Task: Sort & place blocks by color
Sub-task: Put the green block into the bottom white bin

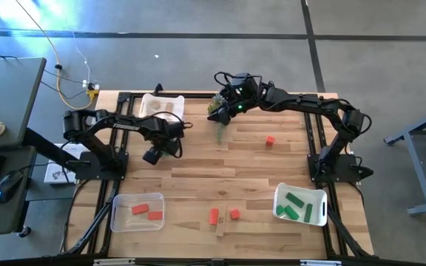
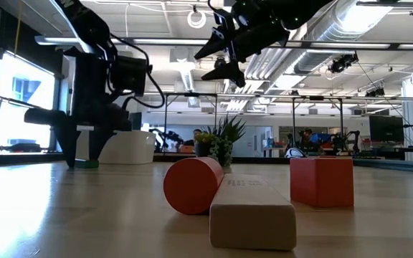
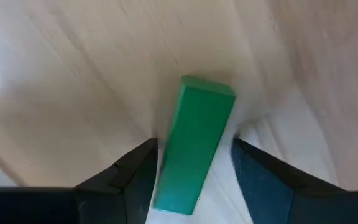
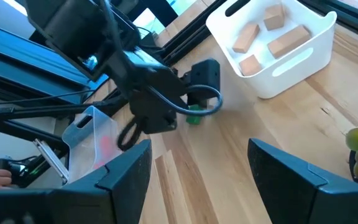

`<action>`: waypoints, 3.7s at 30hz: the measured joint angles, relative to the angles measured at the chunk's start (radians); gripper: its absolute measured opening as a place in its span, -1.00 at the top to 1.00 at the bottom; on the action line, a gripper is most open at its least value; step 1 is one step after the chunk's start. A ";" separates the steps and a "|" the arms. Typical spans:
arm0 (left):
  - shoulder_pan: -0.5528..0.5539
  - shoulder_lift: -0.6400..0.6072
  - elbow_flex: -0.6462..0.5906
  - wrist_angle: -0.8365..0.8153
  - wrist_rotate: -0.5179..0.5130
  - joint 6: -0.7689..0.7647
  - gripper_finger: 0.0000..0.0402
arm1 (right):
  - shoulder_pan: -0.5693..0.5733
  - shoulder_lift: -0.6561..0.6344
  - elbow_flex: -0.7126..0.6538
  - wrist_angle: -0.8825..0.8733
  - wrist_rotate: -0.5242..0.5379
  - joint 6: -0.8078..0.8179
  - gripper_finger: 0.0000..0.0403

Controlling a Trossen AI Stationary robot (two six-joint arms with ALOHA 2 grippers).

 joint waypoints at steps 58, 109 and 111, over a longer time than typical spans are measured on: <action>-0.332 -0.248 0.012 0.502 -0.111 -0.083 0.65 | 0.381 0.000 0.000 -0.069 0.266 0.675 -0.25; -0.466 -0.247 0.012 0.667 -0.201 0.175 0.64 | 0.400 0.153 0.000 0.028 0.257 0.856 0.26; -0.466 -0.247 0.012 0.671 -0.199 0.175 0.62 | 0.400 0.153 0.000 0.034 0.257 0.847 0.47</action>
